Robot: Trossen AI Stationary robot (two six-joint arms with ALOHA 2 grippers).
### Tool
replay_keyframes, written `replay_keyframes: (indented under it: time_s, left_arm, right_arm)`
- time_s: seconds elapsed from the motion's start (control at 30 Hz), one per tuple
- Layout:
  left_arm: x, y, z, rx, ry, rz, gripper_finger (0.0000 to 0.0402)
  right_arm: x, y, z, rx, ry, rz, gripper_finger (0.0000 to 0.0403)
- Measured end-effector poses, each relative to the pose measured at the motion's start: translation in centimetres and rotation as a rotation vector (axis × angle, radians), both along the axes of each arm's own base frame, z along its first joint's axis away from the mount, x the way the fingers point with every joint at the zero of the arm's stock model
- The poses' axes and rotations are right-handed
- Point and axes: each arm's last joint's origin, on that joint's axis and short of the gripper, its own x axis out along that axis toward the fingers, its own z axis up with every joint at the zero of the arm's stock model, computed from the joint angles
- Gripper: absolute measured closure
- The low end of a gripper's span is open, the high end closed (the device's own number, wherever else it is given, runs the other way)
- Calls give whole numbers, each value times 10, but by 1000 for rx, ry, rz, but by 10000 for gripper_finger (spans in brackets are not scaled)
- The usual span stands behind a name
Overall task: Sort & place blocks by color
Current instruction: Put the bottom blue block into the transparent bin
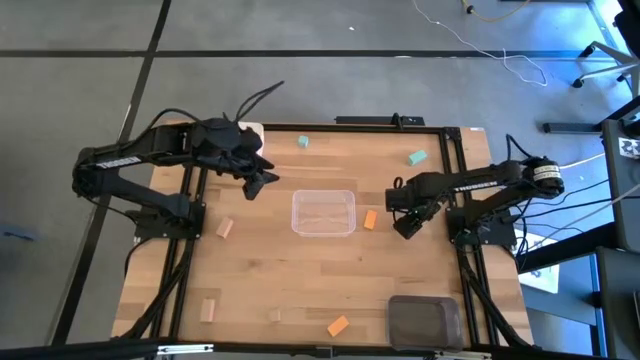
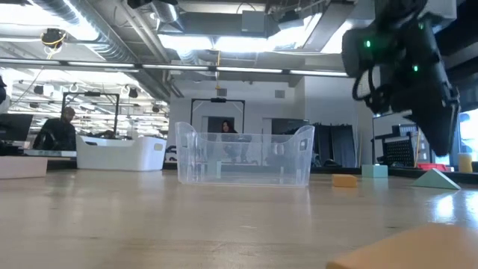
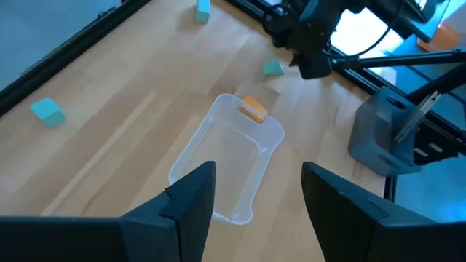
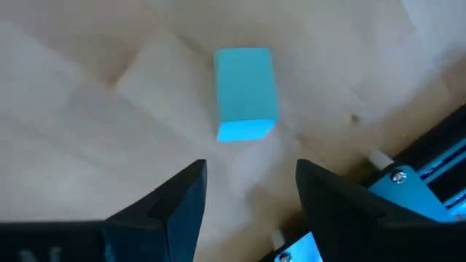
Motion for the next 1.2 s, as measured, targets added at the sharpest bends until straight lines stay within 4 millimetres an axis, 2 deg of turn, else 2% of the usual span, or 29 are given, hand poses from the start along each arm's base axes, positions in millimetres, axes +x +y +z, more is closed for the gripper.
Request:
replay_keyframes:
  time_s: [0.2,0.43,0.63,0.77,0.93,1.07,1.2]
  left_arm:
    - [0,0,0,-1,-1,1,205]
    - [1,0,1,-20,-19,15,205]
    - [1,0,2,-20,-26,15,205]
    - [1,0,2,-20,-26,15,205]
    - [1,0,2,-20,-26,15,205]
    - [1,0,2,-20,-25,16,205]
    - [2,0,2,-20,-25,16,205]
  right_arm:
    - [-4,-12,-22,10,-71,32,190]
    - [-10,-22,-33,18,-67,35,190]
    - [-13,-27,-44,39,-136,52,190]
    - [-13,-27,-45,42,-140,69,206]
    - [-12,-27,-44,42,-142,69,272]
    - [-12,-27,-43,35,-144,69,271]
    - [-5,-29,-33,18,-157,71,271]
